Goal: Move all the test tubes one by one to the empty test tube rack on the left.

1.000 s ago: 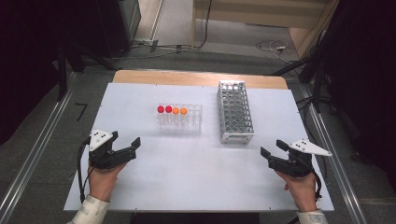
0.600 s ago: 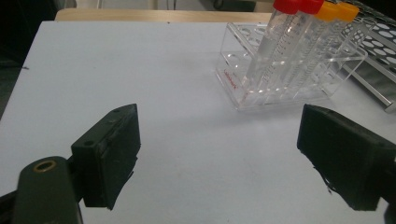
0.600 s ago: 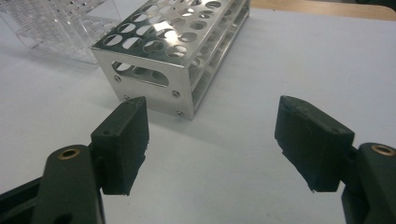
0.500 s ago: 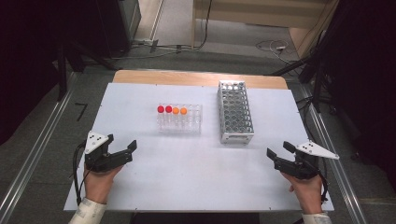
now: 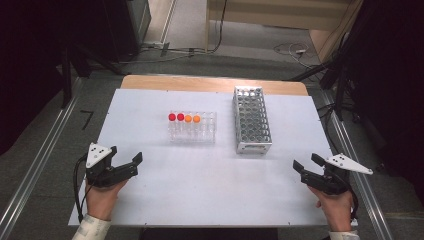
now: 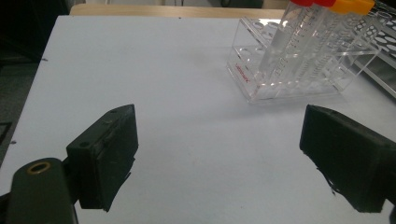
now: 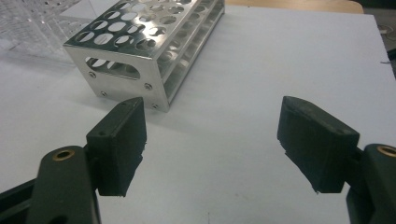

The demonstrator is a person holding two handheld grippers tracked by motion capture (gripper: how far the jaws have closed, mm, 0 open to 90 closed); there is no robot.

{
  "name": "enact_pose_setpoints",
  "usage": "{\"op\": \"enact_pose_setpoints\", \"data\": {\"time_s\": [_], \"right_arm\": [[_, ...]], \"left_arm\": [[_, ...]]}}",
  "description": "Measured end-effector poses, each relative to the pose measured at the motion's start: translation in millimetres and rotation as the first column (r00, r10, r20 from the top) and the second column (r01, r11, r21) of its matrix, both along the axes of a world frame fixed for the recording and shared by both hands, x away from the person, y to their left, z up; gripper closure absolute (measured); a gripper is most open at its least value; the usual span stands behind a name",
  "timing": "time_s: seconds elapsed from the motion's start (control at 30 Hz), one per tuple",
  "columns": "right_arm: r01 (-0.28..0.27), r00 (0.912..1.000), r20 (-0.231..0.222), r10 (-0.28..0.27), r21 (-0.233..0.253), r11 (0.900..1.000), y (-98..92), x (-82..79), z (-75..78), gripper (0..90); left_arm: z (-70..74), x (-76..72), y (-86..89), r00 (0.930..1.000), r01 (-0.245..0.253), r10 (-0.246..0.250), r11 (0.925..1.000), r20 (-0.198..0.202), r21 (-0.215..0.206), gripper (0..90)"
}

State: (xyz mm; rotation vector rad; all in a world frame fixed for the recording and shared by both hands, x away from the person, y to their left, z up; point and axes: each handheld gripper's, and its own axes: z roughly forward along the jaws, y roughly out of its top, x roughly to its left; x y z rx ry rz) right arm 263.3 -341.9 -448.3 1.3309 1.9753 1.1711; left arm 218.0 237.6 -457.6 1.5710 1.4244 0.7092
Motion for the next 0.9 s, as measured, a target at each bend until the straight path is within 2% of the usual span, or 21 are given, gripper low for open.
{"op": "enact_pose_setpoints", "data": {"time_s": [0.1,0.47,0.9], "right_arm": [[0.009,1.0,0.0,-0.009,-0.002,1.0,-3.3,-1.1,-0.4,22.3],[0.038,0.9993,0.001,-0.038,0.0,0.999,-15.6,-5.7,-1.2,22.3],[0.08,0.9968,0.006,-0.08,0.001,0.997,-33.5,-12.3,-2.3,22.3]], "left_arm": [[0.1,-2.8,2.5,0.9999,-0.009,0.008,0.9999,0.006,0.01,11.8],[-1.4,-12.0,16.5,0.999,-0.044,0.044,0.999,0.006,0.0,11.8],[-3.6,-18.7,24.8,0.9983,-0.059,0.059,0.9983,0.002,0.0,11.8]]}}
